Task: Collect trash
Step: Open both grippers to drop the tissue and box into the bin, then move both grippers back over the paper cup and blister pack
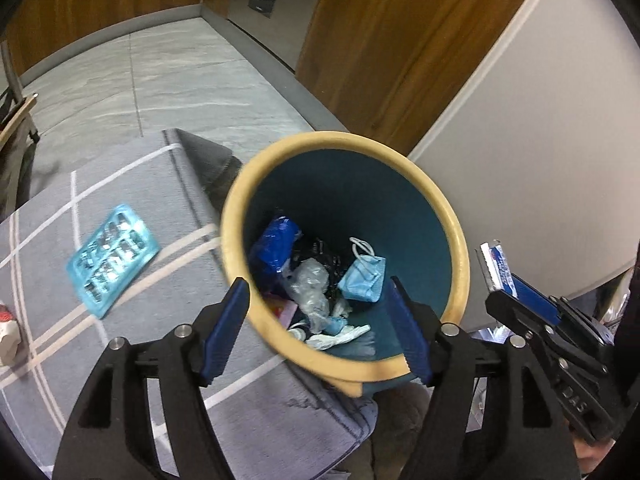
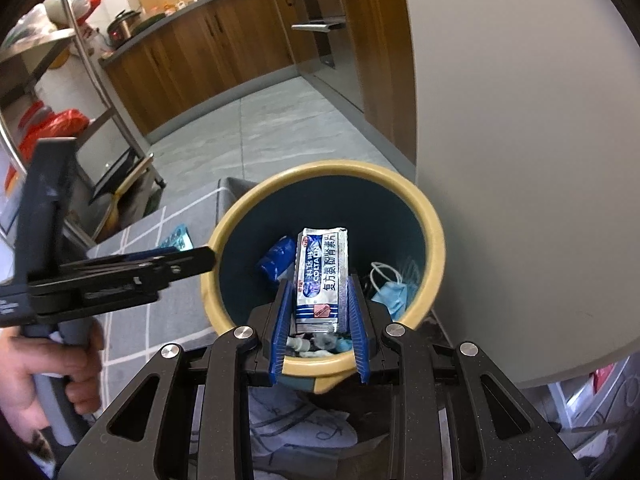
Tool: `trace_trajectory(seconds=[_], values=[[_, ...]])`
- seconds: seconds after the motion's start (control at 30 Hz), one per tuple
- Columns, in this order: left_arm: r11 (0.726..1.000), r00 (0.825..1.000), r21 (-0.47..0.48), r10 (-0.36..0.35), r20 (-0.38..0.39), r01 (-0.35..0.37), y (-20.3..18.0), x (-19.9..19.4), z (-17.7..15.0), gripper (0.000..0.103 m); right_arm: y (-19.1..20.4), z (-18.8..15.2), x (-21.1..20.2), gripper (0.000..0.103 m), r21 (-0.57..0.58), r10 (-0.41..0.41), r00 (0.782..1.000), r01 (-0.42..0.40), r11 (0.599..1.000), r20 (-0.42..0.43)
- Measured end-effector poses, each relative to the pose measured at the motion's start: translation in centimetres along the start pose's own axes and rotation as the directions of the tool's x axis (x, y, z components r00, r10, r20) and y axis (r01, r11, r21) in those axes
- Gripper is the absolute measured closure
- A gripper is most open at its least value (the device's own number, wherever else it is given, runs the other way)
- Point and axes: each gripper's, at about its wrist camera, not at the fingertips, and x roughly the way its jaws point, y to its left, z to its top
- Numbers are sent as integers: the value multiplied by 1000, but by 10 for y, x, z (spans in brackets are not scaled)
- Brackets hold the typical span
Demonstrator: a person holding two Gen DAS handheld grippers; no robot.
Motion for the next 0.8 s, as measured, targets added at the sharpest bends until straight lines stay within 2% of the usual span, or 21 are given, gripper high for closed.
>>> trace_trajectory(seconds=[0.37, 0.47, 0.67, 0.8], values=[[997, 999, -72, 42, 16, -40, 47, -25, -16, 31, 24, 4, 34, 73, -79, -37, 997, 31, 996, -70], [994, 998, -93, 55, 23, -53, 62, -34, -21, 31, 27, 3, 37, 61, -81, -48, 996, 42, 996, -70], [987, 994, -137, 96, 42, -90, 90, -53, -32, 30, 41, 5, 32, 59, -91, -29, 998, 24, 996, -55], [978, 987, -160, 148, 58, -138, 110, -69, -39, 24, 54, 6, 26, 56, -104, 2, 999, -6, 995, -38]])
